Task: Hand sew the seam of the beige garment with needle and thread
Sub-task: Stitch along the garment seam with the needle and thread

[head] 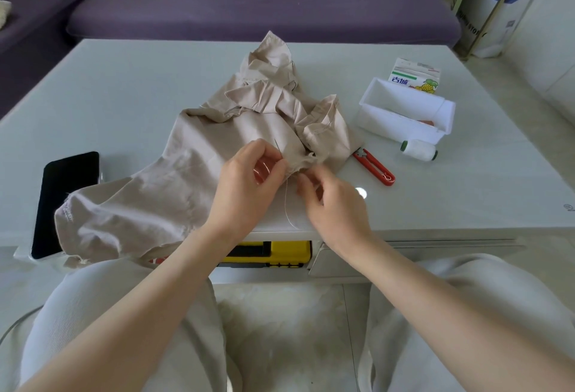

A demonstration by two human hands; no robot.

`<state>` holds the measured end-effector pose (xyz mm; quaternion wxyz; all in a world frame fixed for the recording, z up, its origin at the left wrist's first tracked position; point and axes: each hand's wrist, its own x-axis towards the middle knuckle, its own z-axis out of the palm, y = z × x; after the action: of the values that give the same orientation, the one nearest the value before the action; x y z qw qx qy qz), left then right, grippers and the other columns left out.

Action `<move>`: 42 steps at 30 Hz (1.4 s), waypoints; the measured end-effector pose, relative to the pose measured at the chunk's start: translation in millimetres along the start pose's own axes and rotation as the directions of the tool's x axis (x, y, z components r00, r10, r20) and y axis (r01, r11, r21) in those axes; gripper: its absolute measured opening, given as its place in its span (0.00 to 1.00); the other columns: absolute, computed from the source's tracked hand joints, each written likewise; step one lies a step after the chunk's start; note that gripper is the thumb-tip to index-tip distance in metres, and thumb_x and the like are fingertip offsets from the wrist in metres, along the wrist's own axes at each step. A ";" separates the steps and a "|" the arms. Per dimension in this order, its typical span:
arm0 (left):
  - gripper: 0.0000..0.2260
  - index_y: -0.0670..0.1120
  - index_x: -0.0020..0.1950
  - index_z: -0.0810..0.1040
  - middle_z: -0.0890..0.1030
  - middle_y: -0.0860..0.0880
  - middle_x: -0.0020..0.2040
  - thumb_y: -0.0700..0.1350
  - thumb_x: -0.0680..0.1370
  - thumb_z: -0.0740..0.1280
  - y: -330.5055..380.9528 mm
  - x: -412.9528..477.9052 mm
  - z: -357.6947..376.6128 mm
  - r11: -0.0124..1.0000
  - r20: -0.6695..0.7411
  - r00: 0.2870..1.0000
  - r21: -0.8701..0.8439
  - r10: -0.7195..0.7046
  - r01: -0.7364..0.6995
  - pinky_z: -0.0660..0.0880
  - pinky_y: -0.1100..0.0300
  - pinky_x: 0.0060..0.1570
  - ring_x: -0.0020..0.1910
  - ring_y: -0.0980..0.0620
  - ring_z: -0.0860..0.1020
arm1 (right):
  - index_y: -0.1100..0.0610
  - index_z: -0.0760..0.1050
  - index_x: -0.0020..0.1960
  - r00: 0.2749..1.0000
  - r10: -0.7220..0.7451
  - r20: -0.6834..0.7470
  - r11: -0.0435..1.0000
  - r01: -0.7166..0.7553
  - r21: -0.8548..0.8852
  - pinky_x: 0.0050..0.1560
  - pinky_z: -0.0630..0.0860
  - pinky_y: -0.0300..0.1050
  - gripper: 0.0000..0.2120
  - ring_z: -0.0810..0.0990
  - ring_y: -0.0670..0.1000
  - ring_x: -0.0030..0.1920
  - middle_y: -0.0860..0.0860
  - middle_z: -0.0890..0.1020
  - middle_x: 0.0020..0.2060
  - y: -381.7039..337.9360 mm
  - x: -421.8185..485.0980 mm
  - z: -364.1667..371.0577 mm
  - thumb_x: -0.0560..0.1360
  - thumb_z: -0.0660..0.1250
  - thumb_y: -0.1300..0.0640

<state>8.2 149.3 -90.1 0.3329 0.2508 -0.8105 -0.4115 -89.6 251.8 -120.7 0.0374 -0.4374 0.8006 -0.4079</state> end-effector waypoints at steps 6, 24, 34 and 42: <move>0.03 0.42 0.42 0.78 0.76 0.52 0.39 0.38 0.74 0.71 -1.8 -0.6 0.6 0.991 0.012 0.993 0.059 0.120 -0.120 0.71 0.69 0.39 0.37 0.55 0.74 | 0.61 0.76 0.57 0.909 -0.310 -0.277 0.951 0.297 -0.088 0.49 0.71 0.37 0.12 0.75 0.51 0.52 0.54 0.76 0.52 1.8 10.5 -9.7 0.77 0.61 0.57; 0.01 0.47 0.42 0.83 0.75 0.56 0.37 0.43 0.72 0.73 -10.6 -4.8 9.8 0.981 0.102 0.988 0.142 0.116 -0.130 0.68 0.71 0.38 0.35 0.59 0.72 | 0.61 0.82 0.49 0.934 -0.249 -0.255 0.891 0.324 0.319 0.46 0.73 0.31 0.07 0.78 0.43 0.45 0.49 0.78 0.43 -8.8 9.1 -14.6 0.76 0.66 0.59; 0.01 0.47 0.43 0.83 0.75 0.52 0.39 0.41 0.73 0.73 -9.0 -8.9 17.5 0.979 0.187 0.973 0.126 0.134 -0.159 0.70 0.66 0.43 0.41 0.55 0.72 | 0.56 0.73 0.46 0.994 0.095 -0.045 0.719 -0.038 0.694 0.32 0.72 0.39 0.10 0.70 0.43 0.28 0.45 0.74 0.28 -10.8 16.2 -30.3 0.82 0.56 0.63; 0.05 0.45 0.40 0.77 0.76 0.55 0.37 0.41 0.76 0.68 15.7 -16.6 11.2 0.992 0.446 0.887 -0.085 0.119 -0.090 0.67 0.72 0.44 0.40 0.61 0.73 | 0.50 0.73 0.41 0.991 0.137 0.002 0.891 -0.124 0.437 0.38 0.70 0.37 0.13 0.72 0.43 0.31 0.46 0.73 0.27 1.0 16.5 -27.0 0.81 0.56 0.61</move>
<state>8.6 174.6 -87.5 0.1658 0.0943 -0.8646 -0.4648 -111.7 256.7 -98.5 0.1502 -0.3574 0.7171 -0.5792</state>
